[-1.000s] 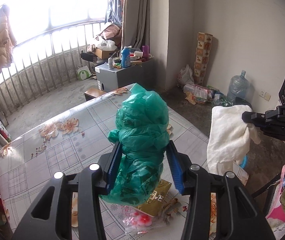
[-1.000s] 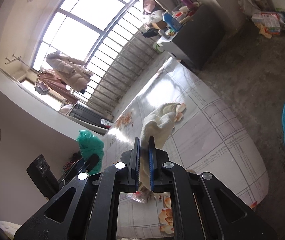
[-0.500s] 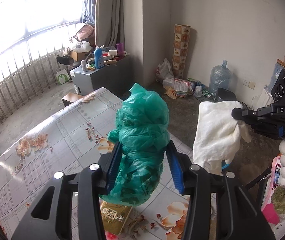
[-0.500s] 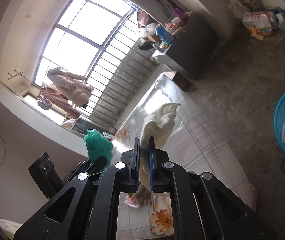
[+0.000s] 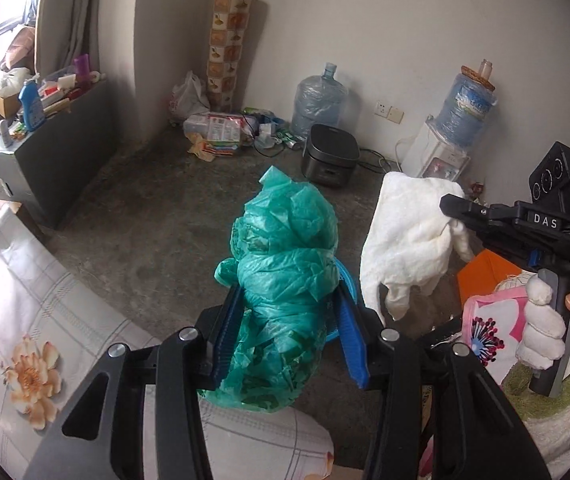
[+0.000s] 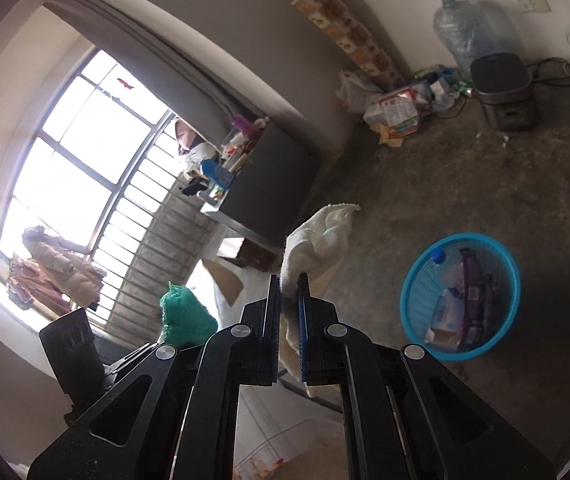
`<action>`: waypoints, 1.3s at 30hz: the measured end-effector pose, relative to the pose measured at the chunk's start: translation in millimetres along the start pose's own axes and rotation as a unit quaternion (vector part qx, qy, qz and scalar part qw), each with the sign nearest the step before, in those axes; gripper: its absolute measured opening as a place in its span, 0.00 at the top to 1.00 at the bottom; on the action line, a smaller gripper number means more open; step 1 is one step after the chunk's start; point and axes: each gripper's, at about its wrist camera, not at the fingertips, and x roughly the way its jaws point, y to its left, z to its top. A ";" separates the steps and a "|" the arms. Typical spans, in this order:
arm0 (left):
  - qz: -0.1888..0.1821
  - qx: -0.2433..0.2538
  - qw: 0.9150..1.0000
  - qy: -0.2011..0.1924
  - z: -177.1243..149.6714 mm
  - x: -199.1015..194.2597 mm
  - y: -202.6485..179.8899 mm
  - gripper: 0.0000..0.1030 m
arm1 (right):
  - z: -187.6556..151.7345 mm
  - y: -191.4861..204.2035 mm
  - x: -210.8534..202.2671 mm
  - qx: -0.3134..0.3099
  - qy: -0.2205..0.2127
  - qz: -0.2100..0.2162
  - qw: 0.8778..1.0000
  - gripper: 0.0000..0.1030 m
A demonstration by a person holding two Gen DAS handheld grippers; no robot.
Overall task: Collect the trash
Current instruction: 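Carry the cloth and green bag over the blue wastebasket with both tools, then open both tools to drop the cloth and green bag into the basket, then move both tools back to the gold tissue pack on the table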
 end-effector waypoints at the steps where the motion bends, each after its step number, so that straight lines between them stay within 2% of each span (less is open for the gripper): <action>1: -0.004 -0.001 1.000 0.014 5.1 15.5 -2.1 0.57 | 2.0 -10.0 3.0 0.008 0.000 -0.010 1.000 0.94; 5: -0.021 0.019 0.997 0.065 24.5 82.0 -15.1 0.57 | 2.8 -46.5 21.2 0.025 0.001 -0.087 0.996 0.94; 8: -0.033 0.022 0.994 0.099 34.3 126.6 -23.1 0.57 | 3.8 -73.1 36.9 0.040 0.007 -0.116 0.992 0.94; 11: -0.032 0.034 0.991 0.126 39.5 168.6 -30.3 0.57 | 7.4 -91.9 54.5 0.029 0.018 -0.167 0.985 0.94; 13: -0.033 0.041 0.988 0.143 39.8 194.8 -32.5 0.56 | 8.6 -103.2 70.1 0.025 0.026 -0.179 0.983 0.93; 15: -0.028 0.048 0.985 0.164 36.5 221.4 -32.8 0.47 | 7.7 -116.8 87.3 0.016 0.036 -0.212 0.977 0.88; 16: -0.017 0.048 0.983 0.177 34.2 235.4 -32.6 0.33 | 6.6 -124.4 97.4 0.009 0.041 -0.223 0.974 0.80; 18: 0.004 0.050 0.980 0.192 30.0 256.8 -31.0 0.31 | 2.3 -140.9 119.5 -0.002 0.056 -0.252 0.966 0.62; 20: 0.023 0.046 0.980 0.193 28.8 266.2 -28.3 0.31 | -4.0 -156.2 133.4 -0.001 0.074 -0.281 0.957 0.61; 22: 0.022 0.038 0.982 0.182 31.4 259.9 -24.5 0.31 | -9.3 -163.5 131.5 0.013 0.074 -0.286 0.955 0.61; 26: 0.017 0.039 0.987 0.153 42.6 231.2 -22.2 0.31 | -16.4 -153.7 108.5 0.026 0.053 -0.265 0.962 0.58; 32: -0.001 0.024 0.996 0.086 57.0 154.5 -19.8 0.31 | -17.0 -130.4 82.7 0.035 0.027 -0.236 0.971 0.57; 34: -0.012 0.027 0.998 0.056 56.3 122.8 -21.0 0.29 | -18.3 -114.8 71.1 0.029 0.013 -0.223 0.974 0.51; 39: -0.009 0.025 0.999 -0.019 41.1 40.8 -16.2 0.19 | -17.6 -67.4 47.8 -0.022 -0.017 -0.183 0.983 0.38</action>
